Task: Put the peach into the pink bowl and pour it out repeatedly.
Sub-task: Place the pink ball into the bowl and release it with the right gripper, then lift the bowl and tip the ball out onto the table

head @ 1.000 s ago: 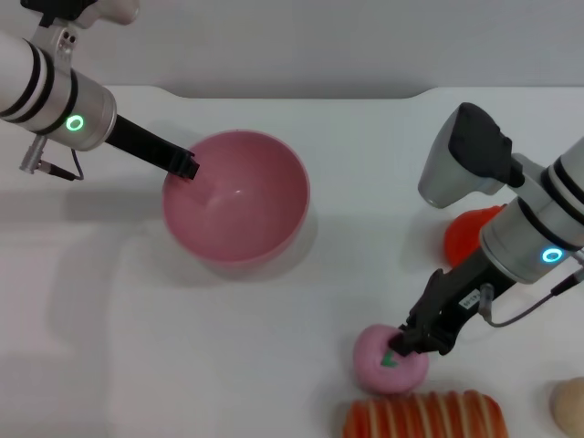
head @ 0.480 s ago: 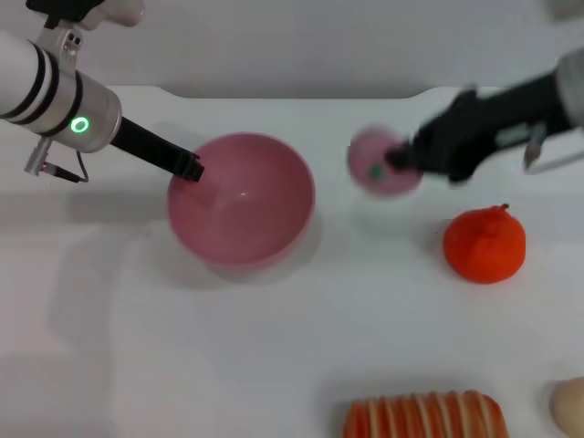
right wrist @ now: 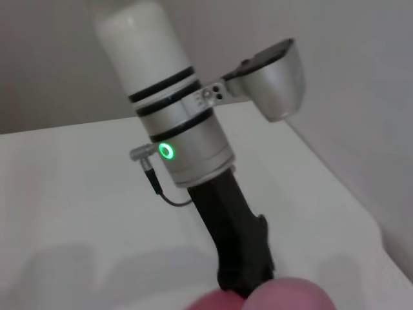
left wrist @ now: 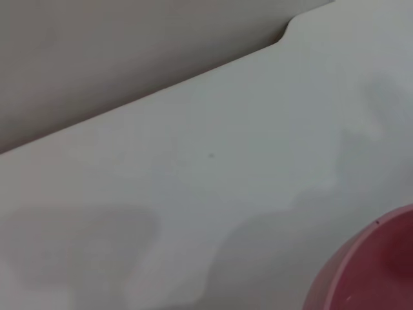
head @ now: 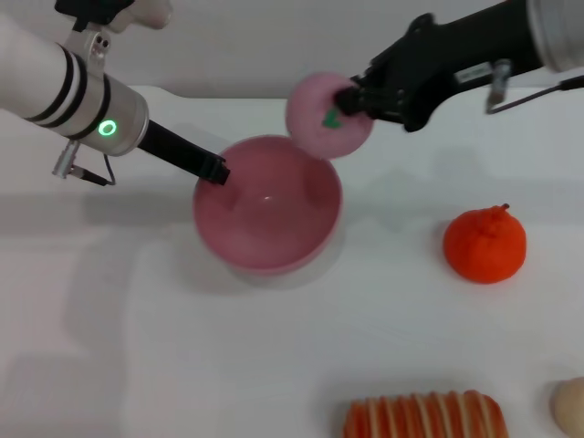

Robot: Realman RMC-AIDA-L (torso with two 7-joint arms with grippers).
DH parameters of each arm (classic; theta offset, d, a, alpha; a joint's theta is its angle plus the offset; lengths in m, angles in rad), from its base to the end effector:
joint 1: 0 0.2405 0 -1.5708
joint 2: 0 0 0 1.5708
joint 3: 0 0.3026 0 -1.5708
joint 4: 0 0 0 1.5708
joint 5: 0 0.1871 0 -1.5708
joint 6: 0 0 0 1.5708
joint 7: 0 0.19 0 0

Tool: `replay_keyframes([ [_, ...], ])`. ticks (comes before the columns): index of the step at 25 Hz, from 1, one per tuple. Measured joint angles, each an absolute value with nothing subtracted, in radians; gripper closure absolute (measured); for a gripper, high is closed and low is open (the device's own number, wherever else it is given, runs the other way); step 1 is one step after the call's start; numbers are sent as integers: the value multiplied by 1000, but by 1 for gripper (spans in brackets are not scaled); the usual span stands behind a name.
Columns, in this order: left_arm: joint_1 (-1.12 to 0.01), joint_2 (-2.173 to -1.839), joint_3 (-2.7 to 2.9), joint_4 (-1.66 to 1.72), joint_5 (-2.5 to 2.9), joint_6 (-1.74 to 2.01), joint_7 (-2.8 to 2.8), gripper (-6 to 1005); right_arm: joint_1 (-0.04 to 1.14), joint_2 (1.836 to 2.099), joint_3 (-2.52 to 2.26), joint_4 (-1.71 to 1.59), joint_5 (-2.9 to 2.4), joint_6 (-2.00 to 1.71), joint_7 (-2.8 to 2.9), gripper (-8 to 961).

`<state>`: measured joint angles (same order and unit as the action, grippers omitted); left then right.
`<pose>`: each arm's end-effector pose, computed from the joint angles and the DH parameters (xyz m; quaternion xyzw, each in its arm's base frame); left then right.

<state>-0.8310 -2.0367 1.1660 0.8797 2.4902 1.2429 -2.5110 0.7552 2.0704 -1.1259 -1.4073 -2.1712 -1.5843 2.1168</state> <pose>-0.2258 0.4477 -0.0704 -0.8916 -0.3973 0.0620 0.2081 0.1076 0.3980 -0.0316 -0.9865 0.0805 0.0607 0.1288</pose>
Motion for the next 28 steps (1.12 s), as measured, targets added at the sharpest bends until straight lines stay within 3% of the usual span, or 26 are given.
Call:
replay_keyframes([
  [6, -841, -2046, 1167, 876, 2490, 1241, -2509, 953, 792, 2070, -1143, -1292, -2157, -1522, 2076, 909],
  [11, -843, -2046, 1163, 875, 2491, 1241, -2507, 954, 796, 2070, -1140, -1273, -2151, -1497, 2061, 712],
  [17, -844, -2045, 1164, 874, 2491, 1234, -2505, 953, 765, 2070, -1120, -1284, -2140, -1455, 2055, 615],
  [22, -842, -2052, 1162, 880, 2485, 1170, -2457, 953, 645, 2071, -1022, -1259, -1967, -1306, 1986, 534],
  [28, -815, -2063, 1215, 874, 2351, 951, -2357, 953, 470, 2069, -924, -1124, -1542, -1116, 1791, 534],
])
